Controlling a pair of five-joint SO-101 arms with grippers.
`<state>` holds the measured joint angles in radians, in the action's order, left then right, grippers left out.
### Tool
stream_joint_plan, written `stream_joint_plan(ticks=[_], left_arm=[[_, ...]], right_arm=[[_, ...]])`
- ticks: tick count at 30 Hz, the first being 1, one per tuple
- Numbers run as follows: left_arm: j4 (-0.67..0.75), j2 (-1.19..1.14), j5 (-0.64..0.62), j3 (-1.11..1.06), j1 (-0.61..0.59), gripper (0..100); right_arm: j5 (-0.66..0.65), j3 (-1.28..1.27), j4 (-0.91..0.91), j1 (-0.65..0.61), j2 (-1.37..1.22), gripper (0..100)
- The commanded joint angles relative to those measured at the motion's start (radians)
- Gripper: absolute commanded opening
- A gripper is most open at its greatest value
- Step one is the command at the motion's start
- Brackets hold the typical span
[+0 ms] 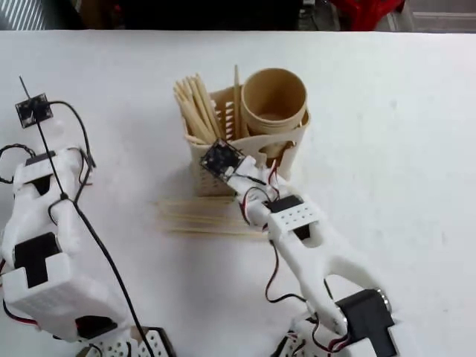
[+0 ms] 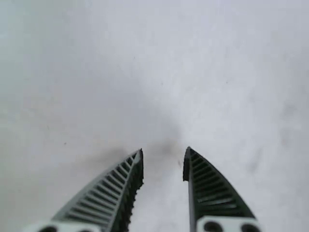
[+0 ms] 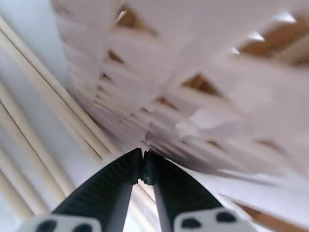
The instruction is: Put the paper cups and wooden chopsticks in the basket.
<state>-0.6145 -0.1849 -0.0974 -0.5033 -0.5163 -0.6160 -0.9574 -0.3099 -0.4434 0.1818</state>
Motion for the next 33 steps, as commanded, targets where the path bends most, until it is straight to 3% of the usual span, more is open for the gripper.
stream_joint_plan(ticks=[1,9,19,33], left_arm=[[0.012,0.005,-0.009,0.040,0.005,16],[0.012,0.005,-0.009,0.040,0.005,16],[0.012,0.005,-0.009,0.040,0.005,16],[0.012,0.005,-0.009,0.040,0.005,16]], right_arm=[[0.000,0.006,-0.008,-0.008,-0.031,1.8],[0.000,0.009,-0.147,-0.087,-0.019,1.8],[0.000,0.026,-0.220,-0.091,-0.019,1.7],[0.089,-0.009,-0.186,-0.087,0.076,1.7]])
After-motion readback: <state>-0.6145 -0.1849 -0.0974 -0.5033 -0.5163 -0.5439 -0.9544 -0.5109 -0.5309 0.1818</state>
